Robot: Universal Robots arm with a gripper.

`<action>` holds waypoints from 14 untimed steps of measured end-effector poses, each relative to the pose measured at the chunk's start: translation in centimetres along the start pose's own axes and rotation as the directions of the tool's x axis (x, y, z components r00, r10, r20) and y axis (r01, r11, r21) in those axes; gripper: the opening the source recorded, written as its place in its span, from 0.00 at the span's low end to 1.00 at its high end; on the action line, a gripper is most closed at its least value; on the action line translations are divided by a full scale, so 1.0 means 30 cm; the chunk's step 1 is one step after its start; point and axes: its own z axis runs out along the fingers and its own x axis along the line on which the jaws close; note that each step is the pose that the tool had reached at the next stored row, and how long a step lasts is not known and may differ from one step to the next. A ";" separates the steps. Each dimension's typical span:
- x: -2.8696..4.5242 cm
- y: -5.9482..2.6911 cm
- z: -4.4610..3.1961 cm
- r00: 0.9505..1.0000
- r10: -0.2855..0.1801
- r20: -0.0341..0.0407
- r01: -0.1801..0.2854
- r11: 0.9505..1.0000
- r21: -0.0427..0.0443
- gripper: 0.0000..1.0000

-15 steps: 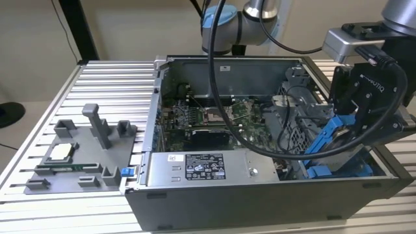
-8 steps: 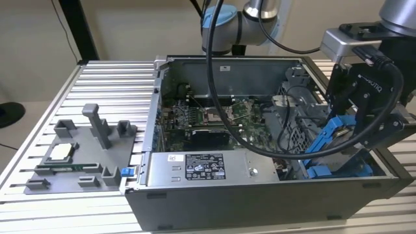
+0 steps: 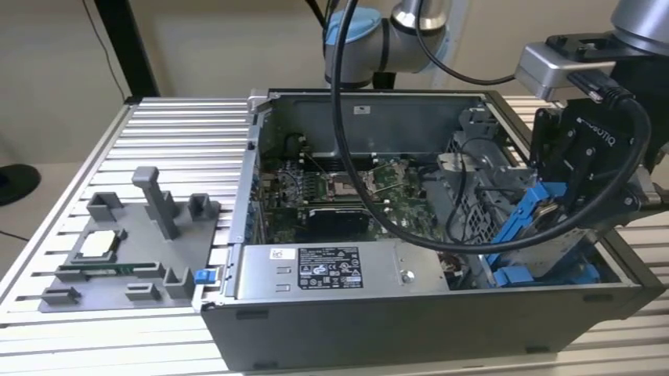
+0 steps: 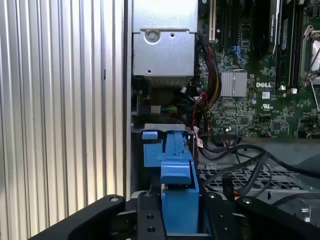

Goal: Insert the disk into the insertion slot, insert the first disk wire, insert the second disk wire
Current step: 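Insert the disk into the insertion slot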

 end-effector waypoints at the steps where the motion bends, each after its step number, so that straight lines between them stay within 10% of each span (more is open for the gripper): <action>1: 0.000 0.000 0.000 1.000 0.000 0.000 0.000 1.000 0.000 0.00; 6: 0.000 0.002 -0.005 1.000 0.000 0.009 0.000 1.000 0.000 0.00; 11: 0.000 0.008 -0.011 0.998 0.000 0.059 0.000 1.000 0.004 0.00; 14: 0.000 0.010 -0.030 0.997 0.000 0.073 0.000 1.000 0.004 0.00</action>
